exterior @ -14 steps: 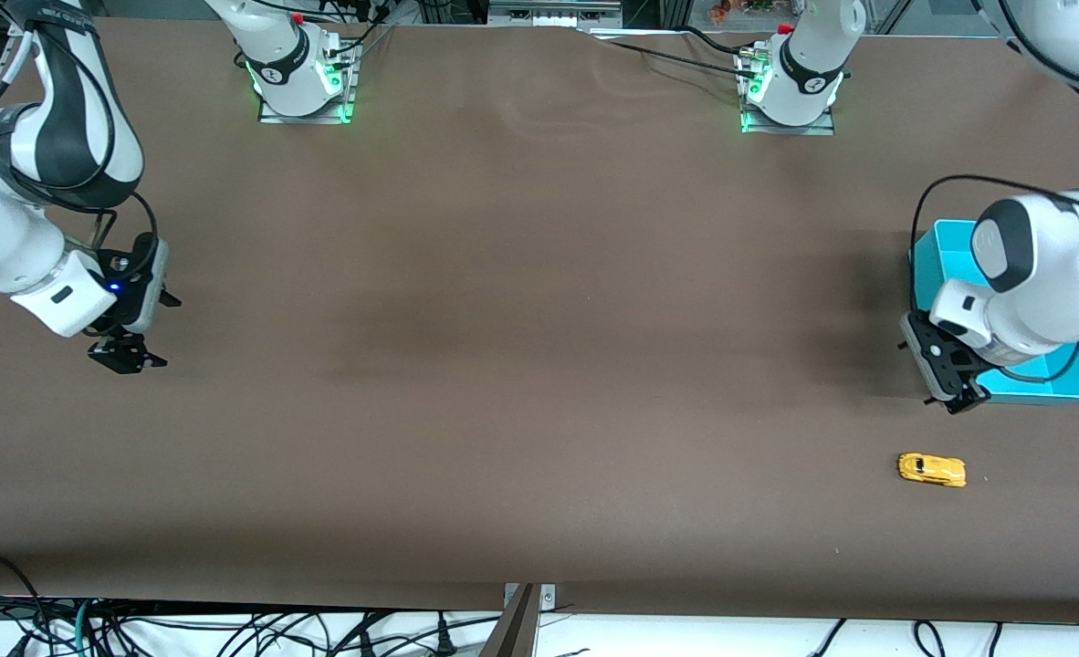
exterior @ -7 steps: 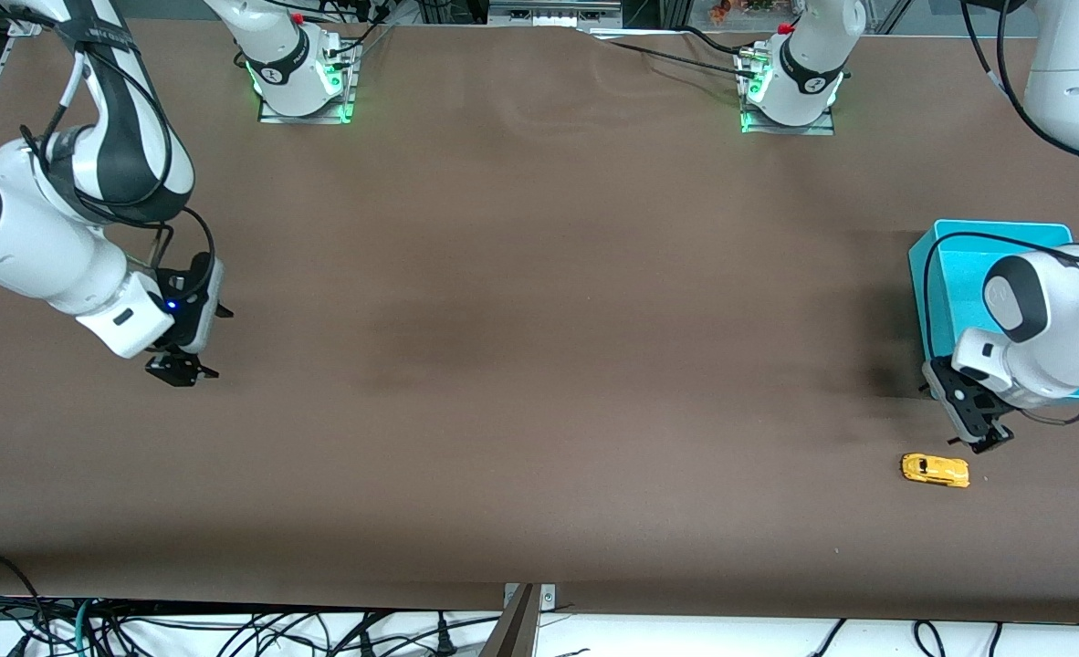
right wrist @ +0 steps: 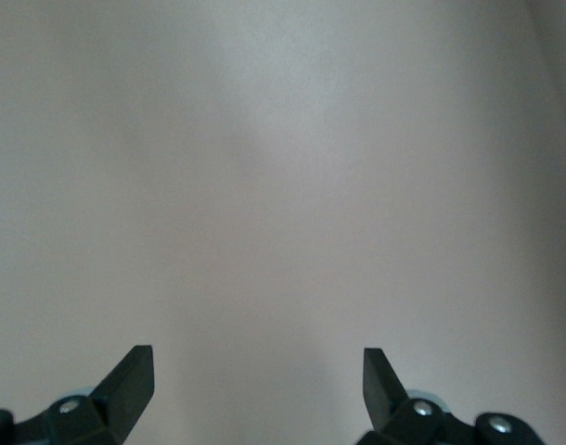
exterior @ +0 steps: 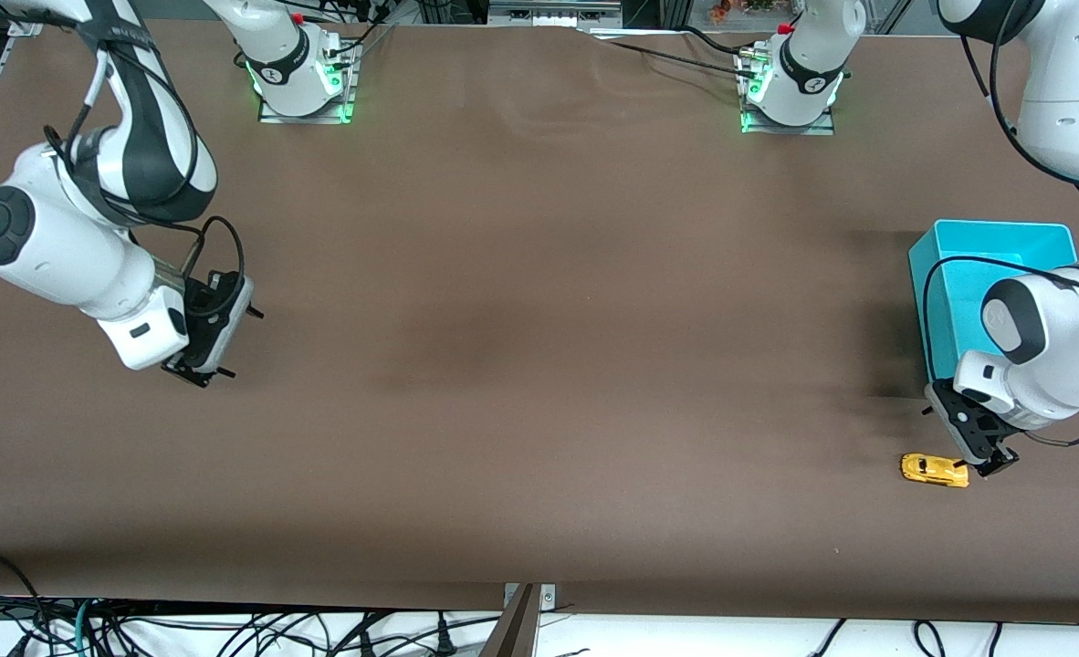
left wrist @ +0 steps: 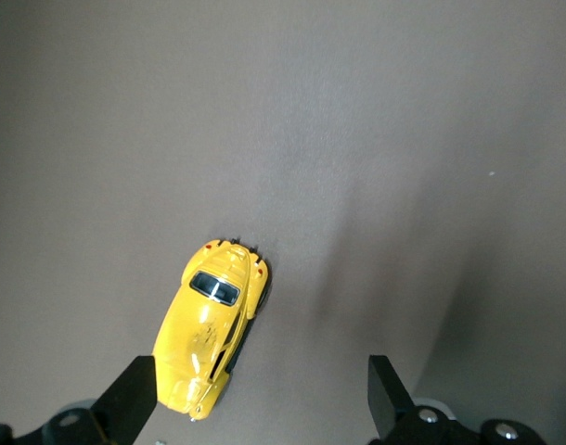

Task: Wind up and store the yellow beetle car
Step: 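Lower the left gripper onto the car while the right gripper withdraws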

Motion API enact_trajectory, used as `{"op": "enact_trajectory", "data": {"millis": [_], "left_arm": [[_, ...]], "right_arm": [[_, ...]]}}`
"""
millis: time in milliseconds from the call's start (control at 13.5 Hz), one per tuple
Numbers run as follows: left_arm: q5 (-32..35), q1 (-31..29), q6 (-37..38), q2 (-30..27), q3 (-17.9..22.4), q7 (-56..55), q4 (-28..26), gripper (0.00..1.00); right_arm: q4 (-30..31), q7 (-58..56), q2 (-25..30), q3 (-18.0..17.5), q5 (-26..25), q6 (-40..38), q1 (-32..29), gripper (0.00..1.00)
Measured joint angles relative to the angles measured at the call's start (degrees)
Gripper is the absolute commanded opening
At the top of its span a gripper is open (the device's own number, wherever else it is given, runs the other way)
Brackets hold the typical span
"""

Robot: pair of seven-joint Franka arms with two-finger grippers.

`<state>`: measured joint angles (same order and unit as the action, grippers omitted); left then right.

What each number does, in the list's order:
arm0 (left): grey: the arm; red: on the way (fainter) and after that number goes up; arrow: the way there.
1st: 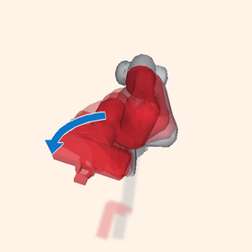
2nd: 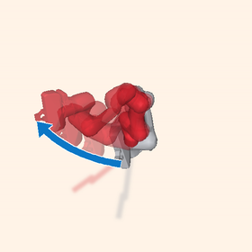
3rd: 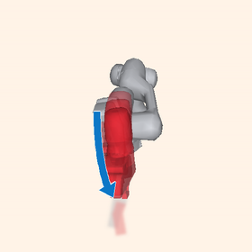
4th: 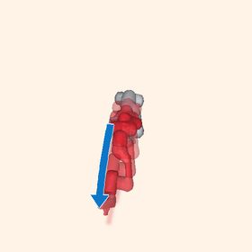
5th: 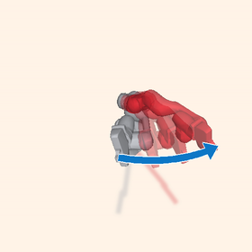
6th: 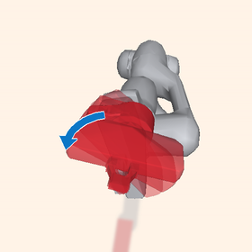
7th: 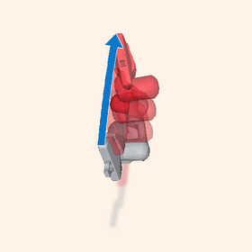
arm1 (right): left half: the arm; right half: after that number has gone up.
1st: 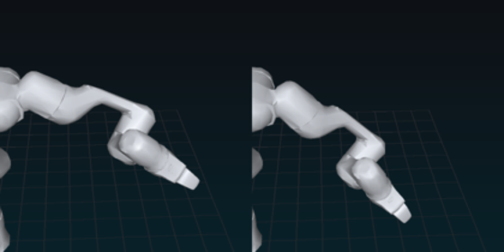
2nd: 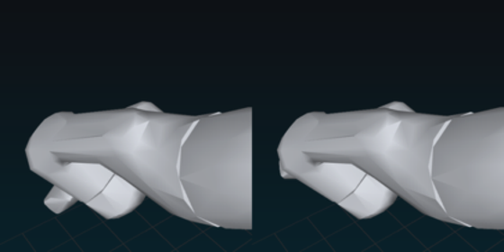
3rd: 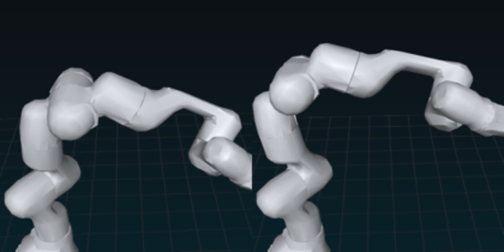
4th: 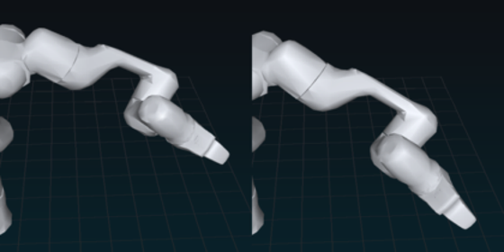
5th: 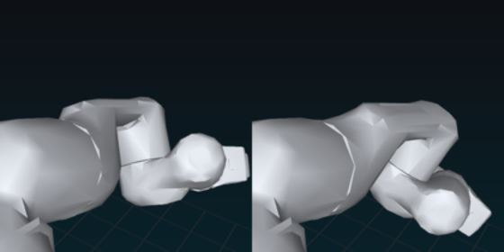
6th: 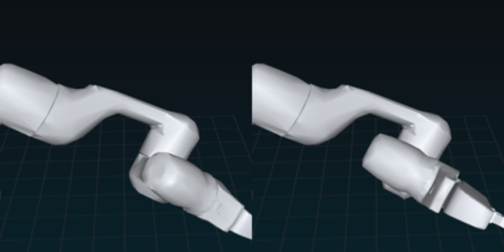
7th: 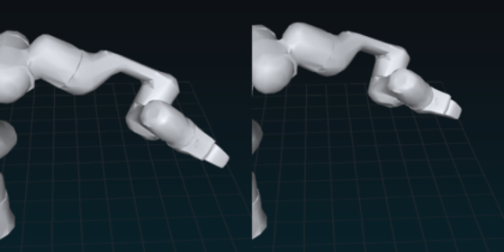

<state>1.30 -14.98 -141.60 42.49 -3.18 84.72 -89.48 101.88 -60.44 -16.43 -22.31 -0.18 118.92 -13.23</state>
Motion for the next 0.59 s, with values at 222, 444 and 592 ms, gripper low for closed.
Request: {"op": "enact_trajectory", "data": {"millis": [222,444,592], "left_arm": [[0.00,-0.06,-0.16,1.95,0.07,0.00,2.55,1.00],[0.00,-0.06,-0.16,3.16,0.06,-0.01,4.44,1.00],[0.00,-0.05,-0.16,3.92,0.06,-0.01,5.00,1.00]], "right_arm": [[-0.01,6.82,1.74,0.30,0.00,-2.87,0.13,1.00],[0.00,12.53,1.66,0.34,0.00,-3.15,1.82,1.00],[0.00,16.52,1.74,0.42,0.00,-4.21,2.34,1.00]]}}
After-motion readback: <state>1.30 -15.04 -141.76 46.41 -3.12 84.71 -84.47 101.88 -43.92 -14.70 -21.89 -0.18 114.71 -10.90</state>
